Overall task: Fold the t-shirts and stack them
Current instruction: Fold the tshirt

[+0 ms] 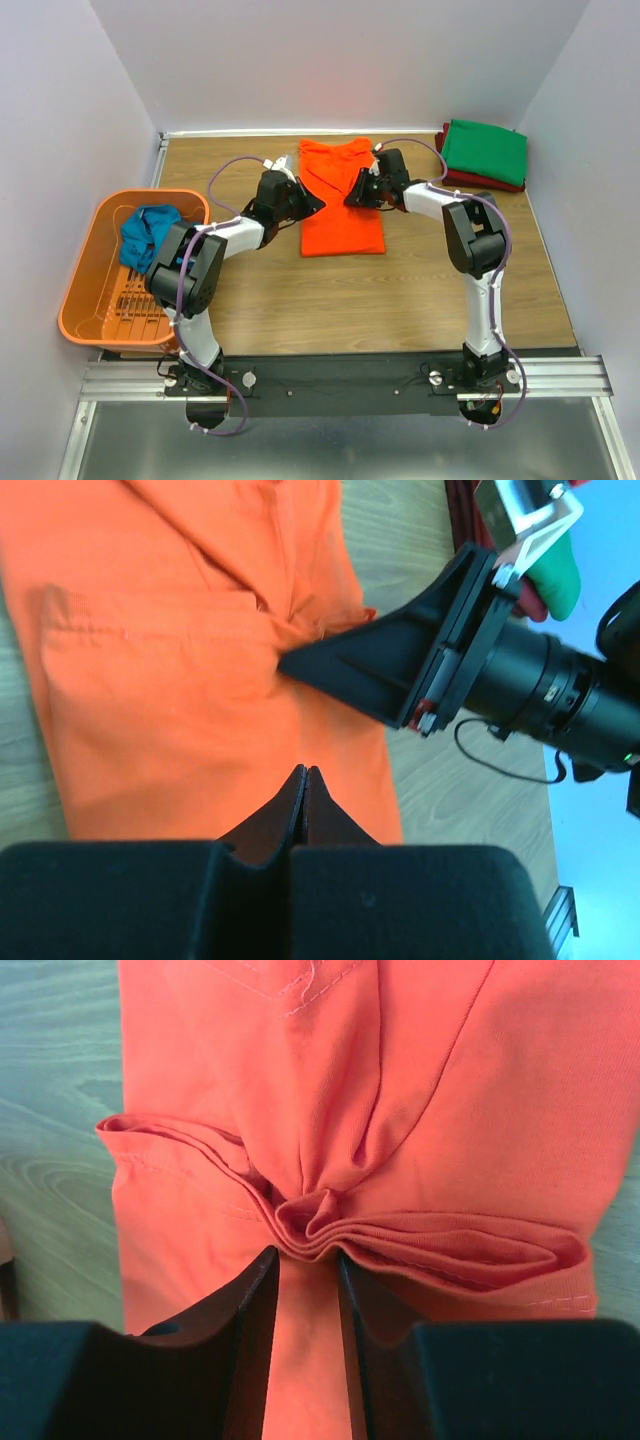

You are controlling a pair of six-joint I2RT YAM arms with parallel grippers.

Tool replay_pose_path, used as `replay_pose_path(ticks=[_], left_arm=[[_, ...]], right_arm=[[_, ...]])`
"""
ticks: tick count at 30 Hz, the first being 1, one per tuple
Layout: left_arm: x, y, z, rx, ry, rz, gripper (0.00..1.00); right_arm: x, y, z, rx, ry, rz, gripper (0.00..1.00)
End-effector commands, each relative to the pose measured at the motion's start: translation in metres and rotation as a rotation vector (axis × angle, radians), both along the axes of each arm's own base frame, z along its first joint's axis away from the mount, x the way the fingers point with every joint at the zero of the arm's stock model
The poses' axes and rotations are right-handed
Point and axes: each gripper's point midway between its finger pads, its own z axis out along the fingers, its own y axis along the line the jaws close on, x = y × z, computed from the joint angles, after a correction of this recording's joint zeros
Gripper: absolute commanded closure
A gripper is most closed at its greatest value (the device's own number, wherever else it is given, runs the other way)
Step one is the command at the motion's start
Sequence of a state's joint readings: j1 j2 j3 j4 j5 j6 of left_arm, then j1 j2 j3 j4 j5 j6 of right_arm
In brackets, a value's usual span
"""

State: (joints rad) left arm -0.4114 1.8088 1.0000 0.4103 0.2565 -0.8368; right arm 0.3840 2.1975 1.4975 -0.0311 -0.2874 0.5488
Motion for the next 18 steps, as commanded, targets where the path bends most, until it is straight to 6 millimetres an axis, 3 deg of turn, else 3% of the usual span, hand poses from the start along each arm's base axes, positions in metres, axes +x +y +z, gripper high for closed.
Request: replay_pose_path(ticks=[1, 3, 5, 7, 11, 13, 18], left_arm=[[-0.013, 0.0, -0.001, -0.022, 0.011, -0.031, 1.0], [-0.018, 0.0, 0.005, -0.031, 0.003, -0.03, 1.0], [-0.027, 0.0, 0.001, -0.023, 0.013, -0.025, 1.0], [-0.037, 0.001, -0.003, -0.021, 0.031, -0.006, 1.0], [-0.067, -0.01, -0.013, 0.0, 0.061, 0.01, 1.0], [-0.083, -0.009, -0.027, 0.018, 0.102, 0.037, 1.0], [-0.119, -0.005, -0.036, 0.013, 0.141, 0.072, 1.0]], right_arm=[[-0.035, -0.018, -0.059, -0.068, 0.162, -0.027, 0.6], [-0.042, -0.025, -0.058, -0.101, 0.152, -0.034, 0.59], [-0.059, -0.032, -0.068, -0.137, 0.18, -0.023, 0.58], [-0.069, -0.033, -0.066, -0.176, 0.168, -0.009, 0.58], [-0.097, -0.037, -0.073, -0.266, 0.189, 0.021, 0.58], [-0.108, -0.033, -0.069, -0.299, 0.194, 0.031, 0.57], [-0.15, -0.04, -0.075, -0.352, 0.233, 0.051, 0.57]])
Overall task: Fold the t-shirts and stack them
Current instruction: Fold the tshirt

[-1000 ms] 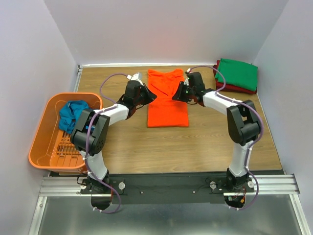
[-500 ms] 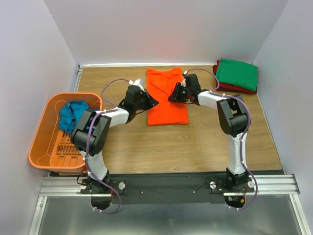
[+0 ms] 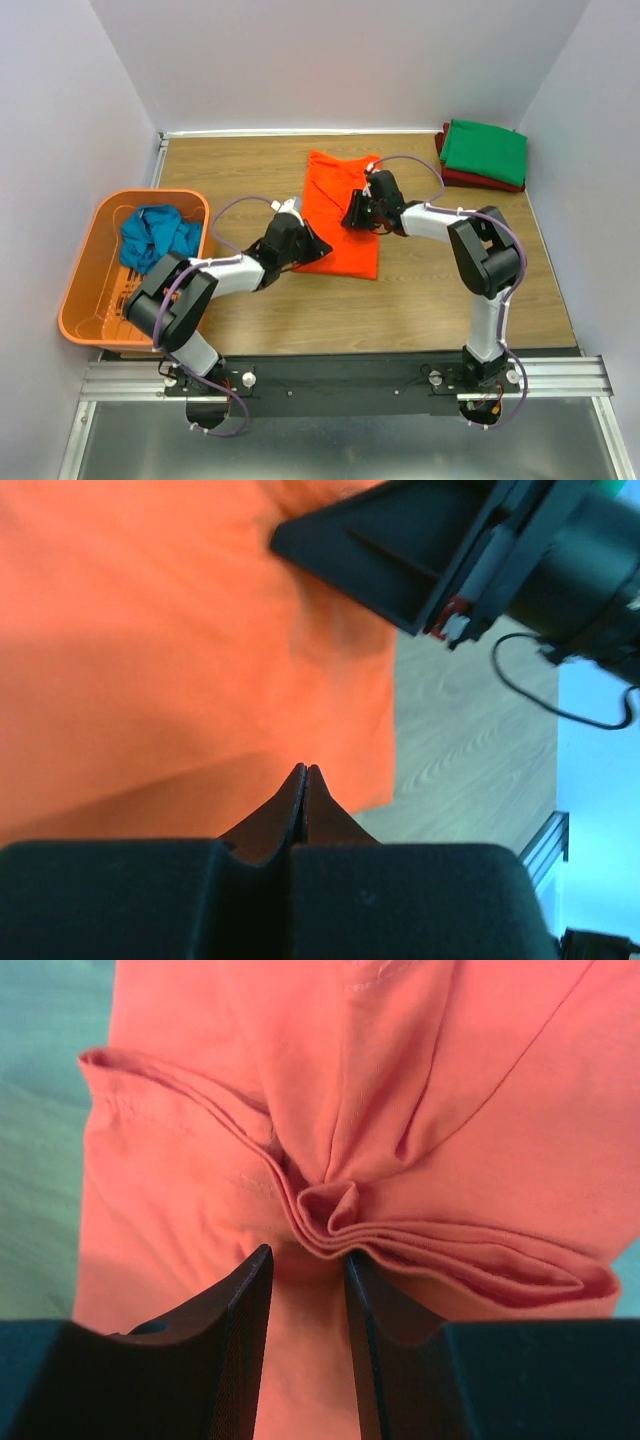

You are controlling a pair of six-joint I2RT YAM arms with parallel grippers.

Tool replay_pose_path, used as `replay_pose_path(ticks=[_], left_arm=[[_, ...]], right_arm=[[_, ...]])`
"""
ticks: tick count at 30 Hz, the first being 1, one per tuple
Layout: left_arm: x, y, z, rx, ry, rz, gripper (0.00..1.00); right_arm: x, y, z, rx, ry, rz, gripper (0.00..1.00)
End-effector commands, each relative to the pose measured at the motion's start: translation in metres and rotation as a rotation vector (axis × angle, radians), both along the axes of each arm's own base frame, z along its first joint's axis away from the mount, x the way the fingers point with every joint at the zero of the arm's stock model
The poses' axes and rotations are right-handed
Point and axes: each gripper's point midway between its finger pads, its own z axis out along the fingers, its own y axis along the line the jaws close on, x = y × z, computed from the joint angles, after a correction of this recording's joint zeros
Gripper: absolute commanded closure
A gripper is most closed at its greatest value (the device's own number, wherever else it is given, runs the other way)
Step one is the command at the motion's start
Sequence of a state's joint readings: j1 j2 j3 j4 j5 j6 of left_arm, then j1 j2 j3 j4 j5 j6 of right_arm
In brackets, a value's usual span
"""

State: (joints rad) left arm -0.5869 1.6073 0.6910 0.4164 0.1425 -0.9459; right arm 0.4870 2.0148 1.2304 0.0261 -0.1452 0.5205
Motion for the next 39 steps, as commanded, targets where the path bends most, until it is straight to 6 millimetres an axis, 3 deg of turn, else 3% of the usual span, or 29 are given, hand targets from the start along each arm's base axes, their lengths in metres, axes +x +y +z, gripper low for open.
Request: replay_pose_path(ticks=[1, 7, 12, 16, 21, 25, 29, 34, 39], left_arm=[[-0.02, 0.011, 0.001, -0.009, 0.013, 0.091, 1.0], [-0.05, 0.02, 0.014, -0.051, 0.002, 0.149, 1.0], [-0.051, 0.025, 0.005, 0.003, -0.007, 0.149, 1.0], [-0.061, 0.014, -0.01, 0.043, 0.026, 0.101, 1.0], [-0.089, -0.003, -0.034, 0.1, 0.096, 0.045, 1.0], [-0.108, -0.012, -0.041, 0.12, 0.115, 0.016, 1.0], [-0.121, -0.015, -0.049, 0.133, 0.141, -0.005, 1.0], [-0.137, -0.025, -0.05, 0.122, 0.16, -0.032, 1.0], [-0.147, -0.035, -0.055, 0.127, 0.176, -0.059, 1.0]], right_arm=[[-0.086, -0.04, -0.067, -0.245, 0.249, 0.021, 0.57], [-0.154, -0.046, -0.083, -0.351, 0.285, 0.121, 0.57], [-0.176, -0.055, -0.081, -0.354, 0.306, 0.116, 0.57], [-0.165, -0.052, -0.053, -0.308, 0.235, 0.069, 0.53], [-0.146, -0.036, 0.006, -0.193, 0.11, 0.053, 0.46], [-0.131, -0.05, 0.034, -0.178, 0.056, -0.021, 0.43], [-0.125, -0.072, 0.033, -0.233, 0.056, -0.078, 0.44], [-0.127, -0.091, 0.007, -0.296, 0.116, -0.108, 0.44], [-0.127, -0.098, -0.019, -0.349, 0.161, -0.11, 0.44]])
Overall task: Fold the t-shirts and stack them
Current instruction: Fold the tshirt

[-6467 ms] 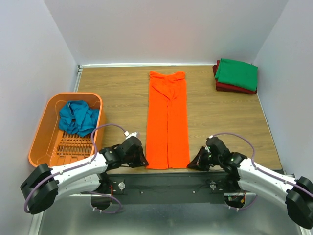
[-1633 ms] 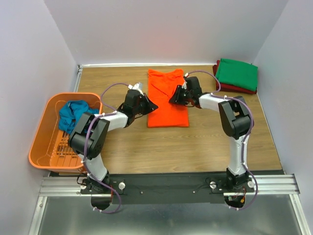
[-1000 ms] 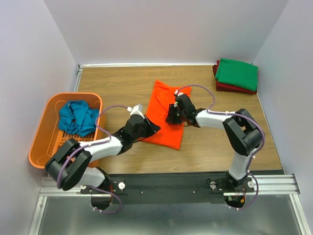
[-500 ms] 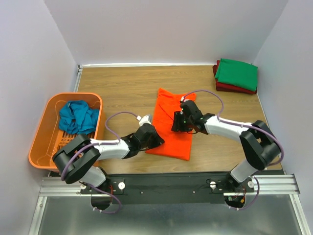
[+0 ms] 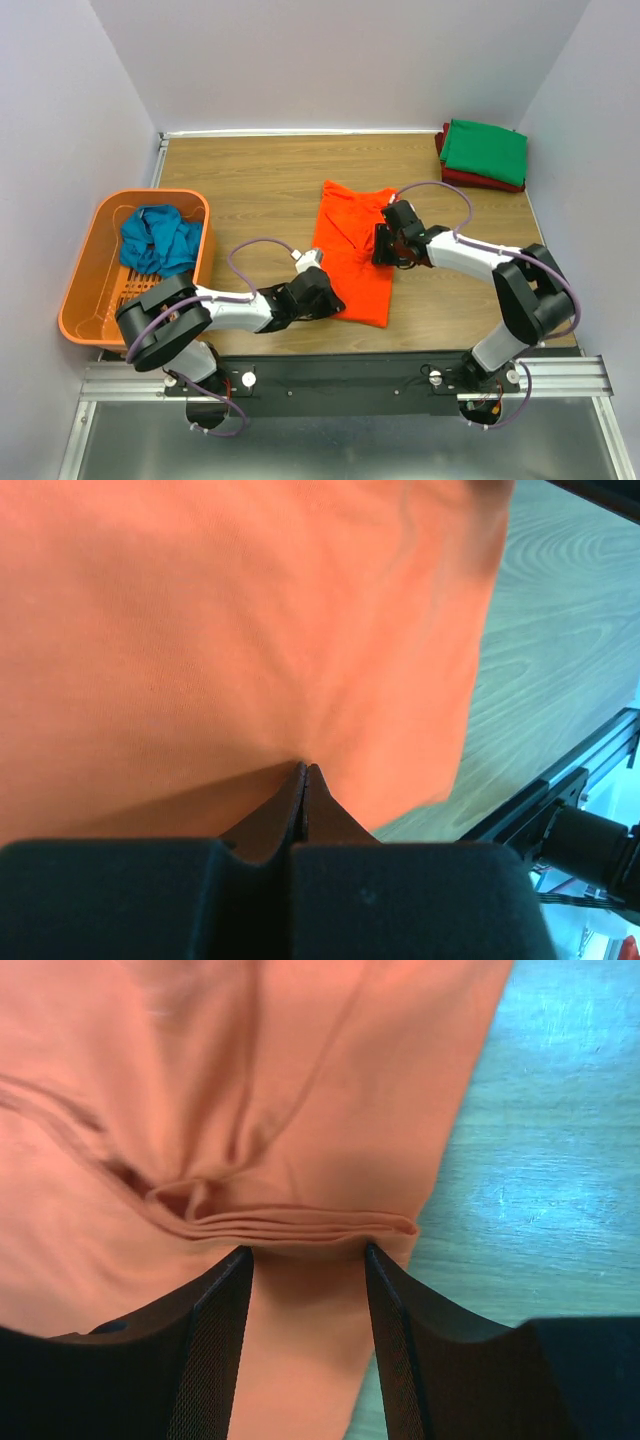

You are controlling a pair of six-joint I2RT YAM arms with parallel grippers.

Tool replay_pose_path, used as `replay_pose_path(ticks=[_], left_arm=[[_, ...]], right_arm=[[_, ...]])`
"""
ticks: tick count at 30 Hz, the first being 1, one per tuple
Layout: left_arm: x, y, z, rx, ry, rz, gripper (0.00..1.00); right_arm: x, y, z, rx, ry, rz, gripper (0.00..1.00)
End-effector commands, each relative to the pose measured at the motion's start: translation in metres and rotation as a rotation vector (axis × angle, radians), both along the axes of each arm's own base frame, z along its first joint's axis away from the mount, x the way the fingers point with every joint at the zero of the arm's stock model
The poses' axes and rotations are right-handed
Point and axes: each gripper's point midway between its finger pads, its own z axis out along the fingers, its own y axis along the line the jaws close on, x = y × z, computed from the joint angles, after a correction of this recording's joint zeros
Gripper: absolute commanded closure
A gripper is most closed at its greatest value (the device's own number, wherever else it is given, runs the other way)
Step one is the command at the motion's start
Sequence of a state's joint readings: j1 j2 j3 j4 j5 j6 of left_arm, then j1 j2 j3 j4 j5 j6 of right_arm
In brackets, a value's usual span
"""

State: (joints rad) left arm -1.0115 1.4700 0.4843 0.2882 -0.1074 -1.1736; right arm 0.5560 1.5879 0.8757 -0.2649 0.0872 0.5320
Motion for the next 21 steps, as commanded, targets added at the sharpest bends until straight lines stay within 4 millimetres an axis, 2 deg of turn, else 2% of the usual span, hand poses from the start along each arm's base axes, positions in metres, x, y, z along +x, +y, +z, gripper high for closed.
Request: replay_pose_path(ticks=[1, 3, 8, 11, 12, 14, 15, 16, 17, 18, 20, 21], left_arm=[[0.0, -0.007, -0.003, 0.015, 0.004, 0.024, 1.0], [-0.002, -0.01, -0.004, 0.014, 0.007, 0.016, 1.0], [-0.006, -0.015, -0.004, 0.015, 0.008, -0.001, 1.0], [-0.002, -0.014, 0.004, 0.012, -0.011, 0.011, 1.0], [0.0, -0.014, 0.013, -0.001, -0.029, 0.017, 1.0], [0.005, -0.009, 0.021, 0.02, -0.052, 0.032, 1.0], [0.01, -0.007, 0.035, -0.002, -0.079, 0.042, 1.0], [0.011, -0.003, 0.04, 0.001, -0.087, 0.05, 1.0], [0.015, 0.001, 0.046, 0.002, -0.109, 0.058, 1.0], [0.021, 0.009, 0.057, -0.013, -0.124, 0.083, 1.0], [0.031, 0.021, 0.067, -0.016, -0.162, 0.102, 1.0], [0.044, 0.033, 0.08, -0.033, -0.187, 0.143, 1.0]], right_arm=[[-0.003, -0.018, -0.027, -0.098, 0.052, -0.025, 0.44], [-0.001, -0.021, -0.034, -0.119, 0.063, -0.031, 0.45], [0.016, -0.022, -0.031, -0.13, 0.044, -0.044, 0.45], [0.022, -0.016, -0.022, -0.102, 0.032, -0.031, 0.45], [0.022, -0.014, -0.018, -0.092, 0.027, -0.027, 0.44], [0.023, -0.012, -0.003, -0.071, 0.001, -0.027, 0.44], [0.023, -0.012, 0.003, -0.063, -0.01, -0.028, 0.44], [0.024, -0.015, 0.009, -0.067, -0.024, -0.039, 0.44], [0.024, -0.016, 0.022, -0.057, -0.047, -0.045, 0.43], [0.025, -0.018, 0.028, -0.053, -0.057, -0.052, 0.43], [0.028, -0.023, 0.048, -0.029, -0.099, -0.081, 0.41], [0.029, -0.025, 0.054, -0.02, -0.11, -0.094, 0.4]])
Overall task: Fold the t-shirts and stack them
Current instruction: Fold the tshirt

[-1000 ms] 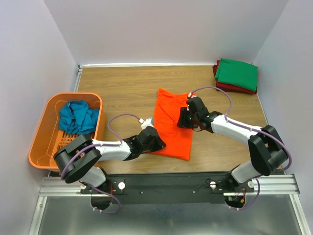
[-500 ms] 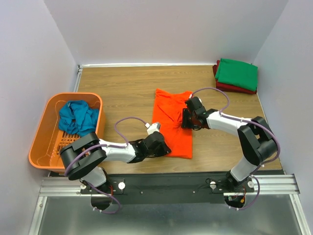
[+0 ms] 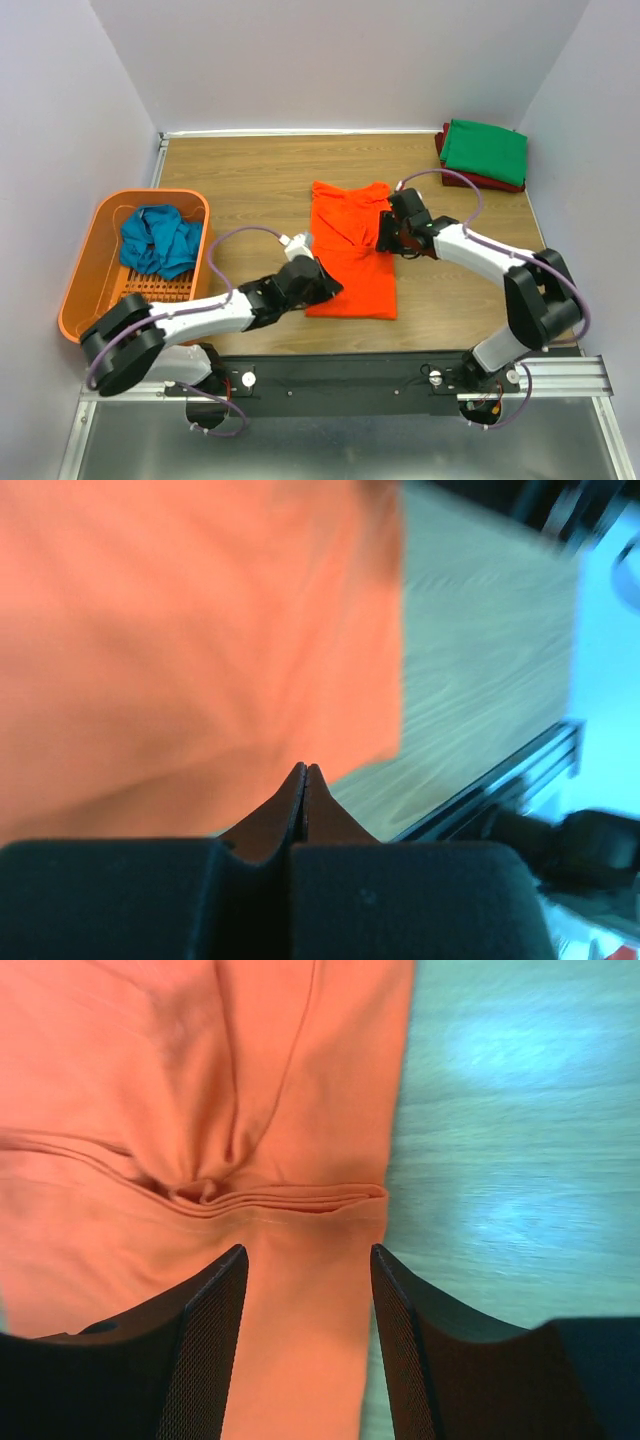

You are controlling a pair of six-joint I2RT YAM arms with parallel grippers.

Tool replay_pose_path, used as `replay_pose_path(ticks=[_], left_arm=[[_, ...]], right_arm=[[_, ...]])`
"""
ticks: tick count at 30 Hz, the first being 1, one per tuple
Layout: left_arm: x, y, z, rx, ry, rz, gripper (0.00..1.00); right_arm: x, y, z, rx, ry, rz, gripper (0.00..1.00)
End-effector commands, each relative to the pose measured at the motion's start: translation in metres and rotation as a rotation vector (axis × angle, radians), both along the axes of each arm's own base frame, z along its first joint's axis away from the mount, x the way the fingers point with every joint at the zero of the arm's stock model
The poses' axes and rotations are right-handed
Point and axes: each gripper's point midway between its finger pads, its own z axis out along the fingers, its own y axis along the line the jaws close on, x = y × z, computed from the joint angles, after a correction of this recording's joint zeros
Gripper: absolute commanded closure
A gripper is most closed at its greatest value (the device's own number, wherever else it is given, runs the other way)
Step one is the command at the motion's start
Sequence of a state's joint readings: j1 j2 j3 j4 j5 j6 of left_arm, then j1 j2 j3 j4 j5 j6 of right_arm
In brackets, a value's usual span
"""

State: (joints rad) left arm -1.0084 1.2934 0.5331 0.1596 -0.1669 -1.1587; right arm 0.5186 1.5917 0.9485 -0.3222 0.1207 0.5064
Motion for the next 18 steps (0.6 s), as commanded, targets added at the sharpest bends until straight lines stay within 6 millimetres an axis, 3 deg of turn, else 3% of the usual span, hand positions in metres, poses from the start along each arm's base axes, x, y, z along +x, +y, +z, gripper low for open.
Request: replay_pose_path(ticks=[1, 4, 6, 7, 9, 10, 11, 14, 16, 18], left_arm=[[0.036, 0.037, 0.03, 0.024, -0.117, 0.106, 1.0], [0.053, 0.056, 0.05, 0.0, -0.153, 0.128, 1.0], [0.053, 0.062, 0.061, 0.002, -0.178, 0.129, 0.98], [0.049, 0.065, 0.058, 0.015, -0.168, 0.125, 0.9], [0.042, 0.07, 0.051, 0.024, -0.139, 0.116, 0.83], [0.033, 0.07, 0.045, 0.014, -0.111, 0.09, 0.78], [0.028, 0.07, 0.043, 0.004, -0.098, 0.076, 0.78], [0.01, 0.068, 0.028, -0.006, -0.041, 0.014, 0.78], [0.004, 0.073, 0.019, 0.016, -0.013, 0.011, 0.78], [-0.007, 0.074, 0.01, 0.02, 0.027, -0.02, 0.78]], right_arm=[[0.011, -0.017, 0.042, 0.019, -0.088, -0.081, 0.4], [0.007, -0.017, 0.058, 0.081, -0.097, -0.087, 0.4], [-0.001, -0.016, 0.064, 0.116, -0.097, -0.088, 0.4], [-0.006, -0.013, 0.075, 0.164, -0.109, -0.089, 0.4], [-0.024, -0.012, 0.068, 0.204, -0.072, -0.09, 0.4], [-0.036, -0.005, 0.074, 0.275, -0.055, -0.075, 0.4], [-0.05, -0.004, 0.061, 0.293, -0.005, -0.071, 0.41], [-0.084, 0.009, 0.057, 0.406, 0.086, -0.013, 0.41], [-0.108, 0.008, 0.041, 0.439, 0.163, -0.01, 0.41], [-0.124, 0.006, 0.037, 0.463, 0.193, -0.016, 0.41]])
